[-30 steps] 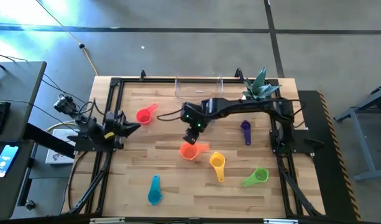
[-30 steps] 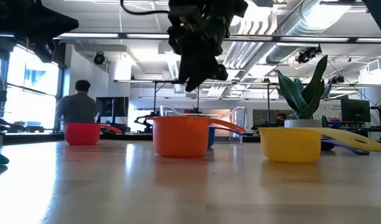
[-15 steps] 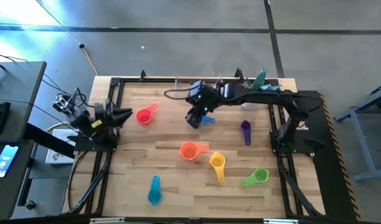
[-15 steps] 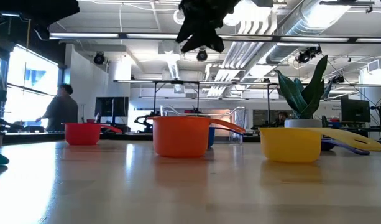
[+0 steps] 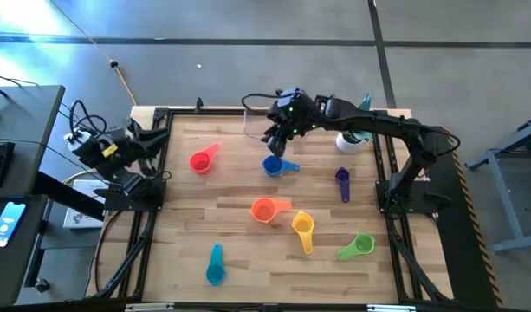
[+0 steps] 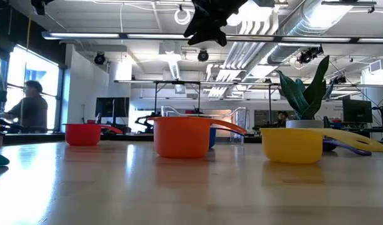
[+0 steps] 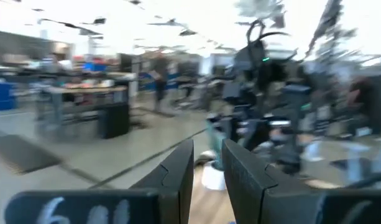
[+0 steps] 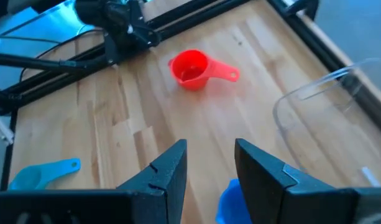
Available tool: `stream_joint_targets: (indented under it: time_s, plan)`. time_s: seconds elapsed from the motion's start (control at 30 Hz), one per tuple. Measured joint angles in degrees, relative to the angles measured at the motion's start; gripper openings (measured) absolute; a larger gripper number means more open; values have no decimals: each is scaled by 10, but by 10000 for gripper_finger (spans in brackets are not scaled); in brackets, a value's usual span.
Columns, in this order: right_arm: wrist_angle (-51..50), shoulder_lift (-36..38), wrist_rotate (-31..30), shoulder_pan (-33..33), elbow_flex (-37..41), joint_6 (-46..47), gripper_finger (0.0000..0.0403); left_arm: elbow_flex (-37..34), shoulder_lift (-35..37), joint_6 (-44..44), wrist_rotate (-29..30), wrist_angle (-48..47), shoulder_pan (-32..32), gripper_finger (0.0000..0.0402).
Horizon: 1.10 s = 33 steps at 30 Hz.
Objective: Nest measuring cups in basket
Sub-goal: Stack the red measuring cup on top of the orange measuring cup
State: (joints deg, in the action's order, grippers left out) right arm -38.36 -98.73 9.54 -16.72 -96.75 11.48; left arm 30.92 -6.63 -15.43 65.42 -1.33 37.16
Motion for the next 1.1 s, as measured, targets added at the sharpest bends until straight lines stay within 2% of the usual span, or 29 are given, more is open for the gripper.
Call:
stream_joint_targets:
  time_s: [0.1, 0.23, 0.5, 0.63, 0.7, 0.87, 1.1]
  plan:
    - [1, 1, 1, -15, 0, -3, 126, 26, -35, -15, 54, -2, 0, 76]
    - [1, 1, 2, -31, 0, -6, 126, 50, -69, -11, 97, -3, 0, 76]
    - [1, 7, 16, -58, 0, -15, 126, 60, -112, 34, 123, -2, -3, 76]
    - [13, 13, 16, -73, 0, -15, 126, 60, -154, 41, 126, 13, -34, 76]
    - [21, 15, 16, -78, 0, -20, 126, 60, -179, 52, 110, 17, -58, 76]
    - [32, 19, 21, -88, 0, -39, 126, 60, -246, 116, -5, 17, -139, 76]
    - [29, 20, 30, -89, 0, -41, 126, 59, -331, 201, -131, 16, -270, 76]
